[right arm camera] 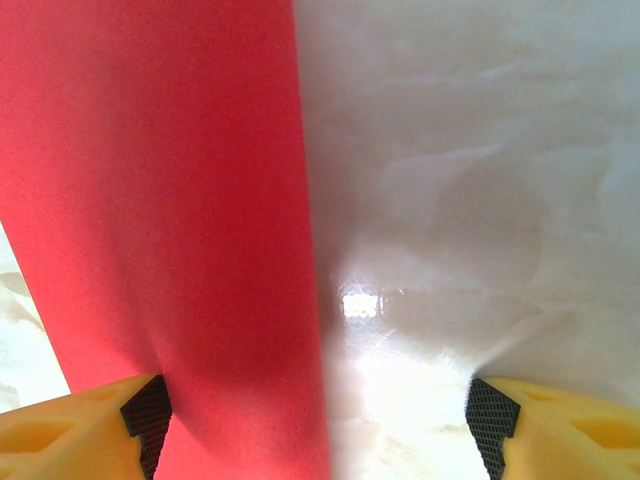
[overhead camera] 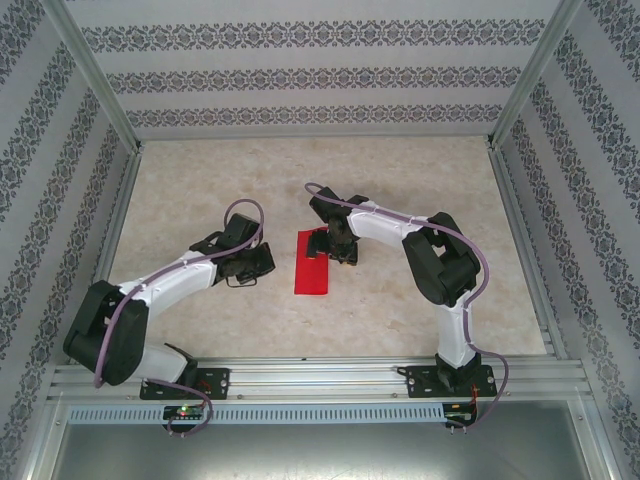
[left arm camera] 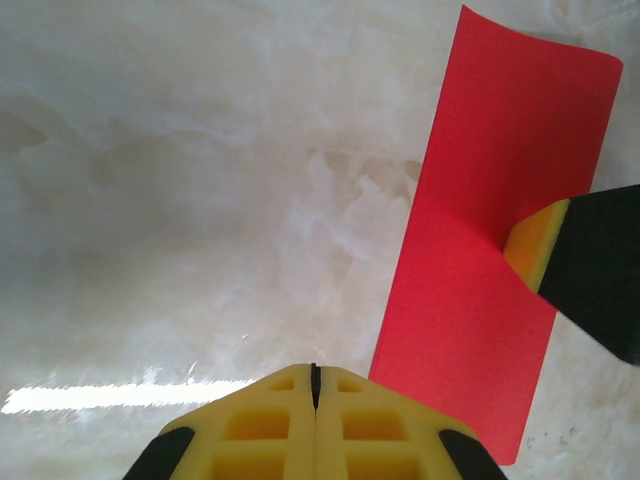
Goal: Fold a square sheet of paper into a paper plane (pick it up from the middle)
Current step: Hold the square sheet of paper at the center of the table.
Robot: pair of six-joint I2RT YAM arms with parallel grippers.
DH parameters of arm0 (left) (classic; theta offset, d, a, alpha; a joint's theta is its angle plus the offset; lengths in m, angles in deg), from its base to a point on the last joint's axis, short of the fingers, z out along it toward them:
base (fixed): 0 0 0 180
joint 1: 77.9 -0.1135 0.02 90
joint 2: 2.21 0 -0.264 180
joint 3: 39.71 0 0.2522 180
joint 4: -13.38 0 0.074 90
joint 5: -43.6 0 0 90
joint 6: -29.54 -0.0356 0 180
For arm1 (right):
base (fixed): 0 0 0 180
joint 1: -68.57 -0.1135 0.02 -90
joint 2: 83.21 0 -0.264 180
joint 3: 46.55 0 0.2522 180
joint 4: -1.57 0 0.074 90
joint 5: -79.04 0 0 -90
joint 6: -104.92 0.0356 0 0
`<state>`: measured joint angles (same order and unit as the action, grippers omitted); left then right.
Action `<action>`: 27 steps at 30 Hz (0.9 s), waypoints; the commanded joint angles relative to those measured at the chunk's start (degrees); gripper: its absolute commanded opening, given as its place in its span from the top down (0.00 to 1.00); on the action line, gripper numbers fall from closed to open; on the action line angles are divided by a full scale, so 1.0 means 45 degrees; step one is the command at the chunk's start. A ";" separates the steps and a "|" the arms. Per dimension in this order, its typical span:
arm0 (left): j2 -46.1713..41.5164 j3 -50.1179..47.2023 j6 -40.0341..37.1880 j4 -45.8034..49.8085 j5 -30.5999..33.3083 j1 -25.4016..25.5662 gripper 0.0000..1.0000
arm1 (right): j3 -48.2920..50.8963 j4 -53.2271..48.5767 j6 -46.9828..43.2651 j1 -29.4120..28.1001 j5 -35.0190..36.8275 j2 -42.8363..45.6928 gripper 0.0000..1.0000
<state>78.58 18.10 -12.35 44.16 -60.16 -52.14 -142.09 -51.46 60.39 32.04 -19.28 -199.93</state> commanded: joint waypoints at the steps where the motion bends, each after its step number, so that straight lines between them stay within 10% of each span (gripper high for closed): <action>1: 0.0408 0.0436 0.0292 -0.0538 -0.0392 -0.0087 1.00 | 0.0223 -0.0376 0.0367 -0.0034 0.0678 -0.0970 0.17; 27: 0.2708 0.1815 0.0225 -0.2197 -0.2535 -0.0055 1.00 | 0.0166 -0.0571 -0.0309 -0.0006 0.0744 -0.1303 0.19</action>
<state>89.27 23.98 -11.95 36.53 -69.28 -52.14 -143.07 -52.53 60.76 31.93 -18.53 -200.74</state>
